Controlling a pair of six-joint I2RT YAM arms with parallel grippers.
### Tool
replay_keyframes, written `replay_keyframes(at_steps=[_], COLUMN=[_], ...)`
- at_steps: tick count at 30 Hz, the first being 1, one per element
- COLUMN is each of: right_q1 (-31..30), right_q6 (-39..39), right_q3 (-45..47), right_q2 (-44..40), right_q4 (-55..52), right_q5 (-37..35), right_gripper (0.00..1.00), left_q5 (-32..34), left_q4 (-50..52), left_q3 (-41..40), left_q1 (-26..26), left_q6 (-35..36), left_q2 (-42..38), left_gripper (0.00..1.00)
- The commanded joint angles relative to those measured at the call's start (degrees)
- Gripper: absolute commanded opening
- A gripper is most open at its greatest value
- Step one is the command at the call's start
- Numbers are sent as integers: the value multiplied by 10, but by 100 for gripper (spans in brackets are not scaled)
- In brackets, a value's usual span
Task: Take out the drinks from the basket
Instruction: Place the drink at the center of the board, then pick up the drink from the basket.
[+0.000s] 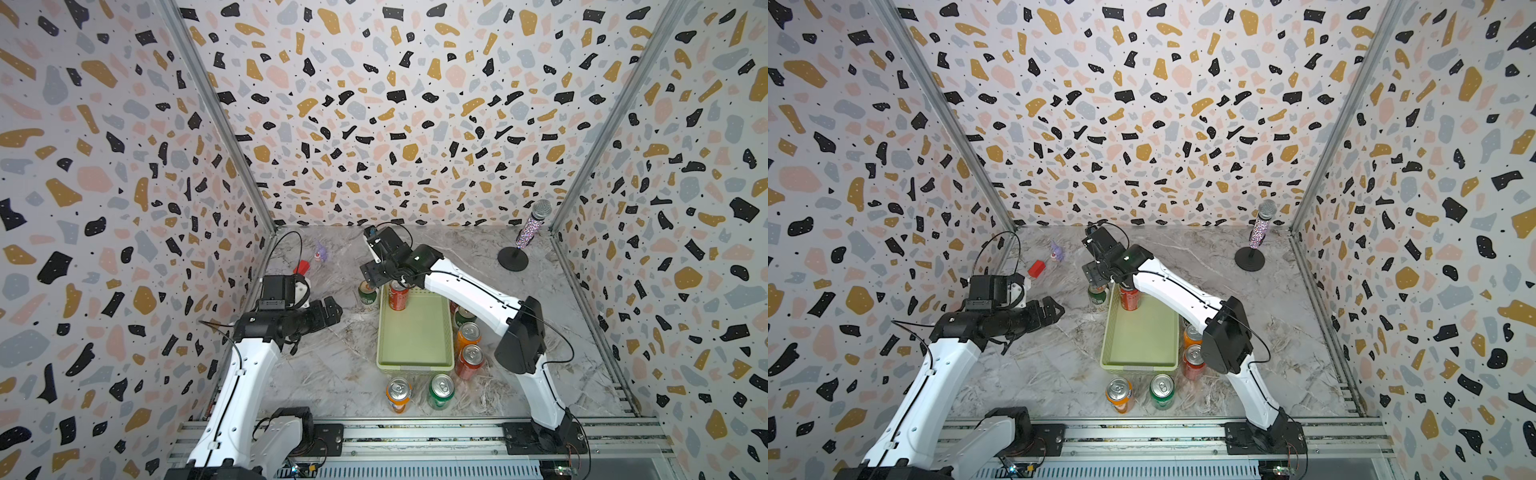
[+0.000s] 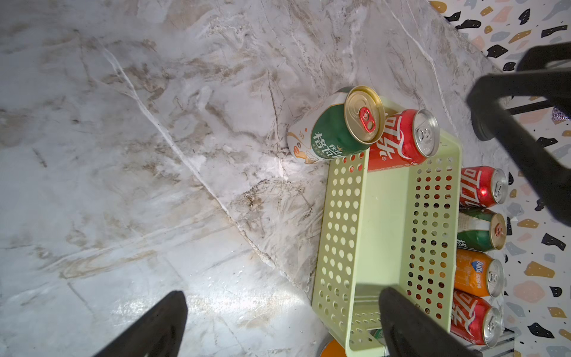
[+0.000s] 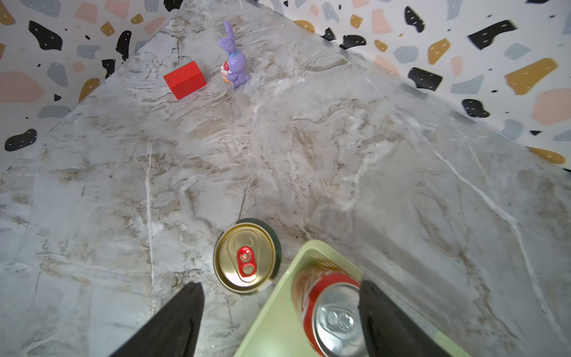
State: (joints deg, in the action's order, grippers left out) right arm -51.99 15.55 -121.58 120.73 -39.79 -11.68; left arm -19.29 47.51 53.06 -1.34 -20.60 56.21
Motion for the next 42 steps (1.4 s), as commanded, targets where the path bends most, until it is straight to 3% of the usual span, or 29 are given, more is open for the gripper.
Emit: replay_keyframes(at_steps=[1, 8, 19, 23, 42], right_q1=[23, 46, 55, 57, 57], right_q6=[8, 22, 33, 45, 38], right_q3=[57, 151, 194, 237, 238], right_q2=[-55, -95, -95, -110, -74], right_q4=[-6, -6, 17, 78, 73], right_q5=[-23, 29, 62, 94, 89], right_gripper=[83, 84, 84, 84, 84], left_q5=[-8, -15, -6, -6, -6], left_q4=[-15, -16, -17, -17, -17], left_q3=[-8, -9, -10, -10, -10], left_q1=[-2, -2, -2, -2, -2], left_q6=[1, -1, -1, -1, -1], left_q2=[1, 11, 22, 22, 21], left_gripper=[100, 100, 100, 100, 100])
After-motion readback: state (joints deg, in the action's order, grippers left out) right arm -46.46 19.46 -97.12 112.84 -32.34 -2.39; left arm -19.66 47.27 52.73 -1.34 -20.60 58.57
